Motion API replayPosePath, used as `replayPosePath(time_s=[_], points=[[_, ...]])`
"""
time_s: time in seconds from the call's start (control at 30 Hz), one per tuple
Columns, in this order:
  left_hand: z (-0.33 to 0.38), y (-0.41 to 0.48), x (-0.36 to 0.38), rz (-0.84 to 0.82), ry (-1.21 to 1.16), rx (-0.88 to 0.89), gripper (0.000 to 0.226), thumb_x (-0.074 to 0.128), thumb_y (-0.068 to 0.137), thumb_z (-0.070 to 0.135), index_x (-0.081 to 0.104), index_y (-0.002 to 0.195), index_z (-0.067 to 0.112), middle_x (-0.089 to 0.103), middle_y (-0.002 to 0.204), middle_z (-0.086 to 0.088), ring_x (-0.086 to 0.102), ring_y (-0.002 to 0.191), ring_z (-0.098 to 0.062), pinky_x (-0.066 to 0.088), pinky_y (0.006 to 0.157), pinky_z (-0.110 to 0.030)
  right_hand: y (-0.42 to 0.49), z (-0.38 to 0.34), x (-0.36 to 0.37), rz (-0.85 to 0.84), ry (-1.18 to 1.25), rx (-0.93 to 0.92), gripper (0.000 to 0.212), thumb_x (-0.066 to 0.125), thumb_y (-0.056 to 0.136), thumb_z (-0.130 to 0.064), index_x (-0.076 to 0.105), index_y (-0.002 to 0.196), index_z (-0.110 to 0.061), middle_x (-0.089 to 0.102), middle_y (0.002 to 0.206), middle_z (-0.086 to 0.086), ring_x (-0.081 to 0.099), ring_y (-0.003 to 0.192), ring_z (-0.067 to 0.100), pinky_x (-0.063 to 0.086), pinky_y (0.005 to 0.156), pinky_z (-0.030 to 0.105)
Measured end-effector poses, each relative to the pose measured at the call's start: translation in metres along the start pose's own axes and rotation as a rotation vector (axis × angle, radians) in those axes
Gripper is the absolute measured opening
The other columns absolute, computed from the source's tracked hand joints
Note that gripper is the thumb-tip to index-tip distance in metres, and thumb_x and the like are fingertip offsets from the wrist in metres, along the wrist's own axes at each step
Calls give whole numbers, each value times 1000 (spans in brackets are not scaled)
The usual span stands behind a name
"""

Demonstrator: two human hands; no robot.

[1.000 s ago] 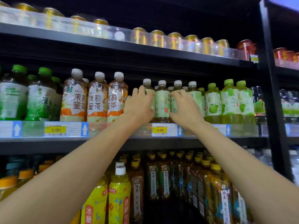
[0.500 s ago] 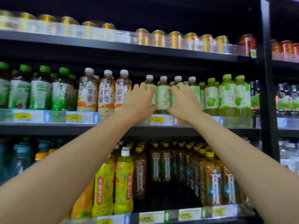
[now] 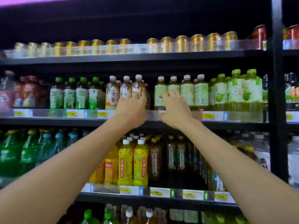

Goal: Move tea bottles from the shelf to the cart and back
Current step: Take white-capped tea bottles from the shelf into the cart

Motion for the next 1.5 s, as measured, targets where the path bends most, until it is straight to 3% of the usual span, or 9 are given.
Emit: replayPosePath(time_s=[0.17, 0.43, 0.6, 1.0, 1.1, 1.5], points=[[-41, -34, -3, -54, 77, -56, 60, 59, 93, 41, 39, 145, 19, 47, 138, -10, 46, 128, -31, 46, 95, -45, -8, -48, 2, -14, 96, -50, 64, 68, 86, -29, 42, 142, -14, 45, 137, 6, 39, 129, 26, 39, 104, 38], [-147, -110, -22, -130, 190, -158, 53, 57, 94, 43, 44, 140, 20, 49, 131, -9, 49, 121, -31, 48, 88, -44, -13, -159, 14, -79, 203, -149, 66, 72, 85, -32, 42, 141, -14, 42, 141, 7, 34, 134, 27, 38, 104, 40], [-228, -193, -28, -275, 267, -262, 60, 60, 92, 46, 40, 142, 19, 46, 136, -11, 45, 127, -33, 44, 95, -47, -24, -271, 29, -150, 322, -215, 64, 69, 88, -33, 41, 142, -14, 42, 139, 8, 35, 132, 28, 37, 106, 41], [-416, -410, -82, -510, 431, -502, 70, 58, 90, 57, 37, 144, 18, 48, 136, -11, 52, 121, -32, 51, 84, -43, -109, -538, 60, -373, 552, -427, 67, 70, 86, -32, 39, 144, -17, 41, 140, 7, 35, 131, 29, 36, 106, 41], [-450, -453, -95, -564, 459, -577, 73, 57, 90, 60, 37, 146, 19, 46, 140, -13, 50, 124, -33, 50, 90, -46, -125, -591, 65, -415, 602, -472, 68, 70, 87, -33, 38, 145, -17, 39, 144, 8, 34, 134, 28, 36, 108, 42], [-578, -595, -101, -647, 521, -812, 69, 60, 87, 56, 39, 141, 18, 49, 132, -10, 49, 120, -31, 49, 94, -44, -184, -788, 118, -577, 737, -662, 72, 71, 86, -36, 36, 146, -16, 37, 147, 10, 34, 136, 30, 36, 108, 43]])
Point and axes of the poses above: each hand's wrist, its own y-axis towards the middle knuckle, its own x-axis out of the palm, z = x × y, the point moved 8 cm from there along y, towards the middle knuckle
